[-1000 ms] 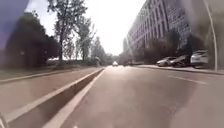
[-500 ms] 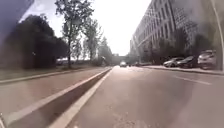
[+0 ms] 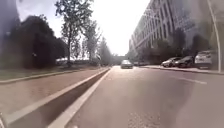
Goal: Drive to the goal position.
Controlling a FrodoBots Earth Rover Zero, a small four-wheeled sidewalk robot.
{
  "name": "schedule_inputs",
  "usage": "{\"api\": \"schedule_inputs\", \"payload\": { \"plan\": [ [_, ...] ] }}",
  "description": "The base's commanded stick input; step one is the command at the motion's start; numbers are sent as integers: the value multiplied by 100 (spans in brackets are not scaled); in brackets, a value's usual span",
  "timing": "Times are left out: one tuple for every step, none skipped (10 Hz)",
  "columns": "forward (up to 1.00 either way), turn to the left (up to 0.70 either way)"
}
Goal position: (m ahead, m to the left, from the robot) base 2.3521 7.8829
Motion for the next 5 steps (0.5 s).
{"api": "schedule_inputs", "payload": {
  "plan": [
    [0, 0],
    [0, 0],
    [0, 0],
    [0, 0],
    [13, 0]
  ]
}}
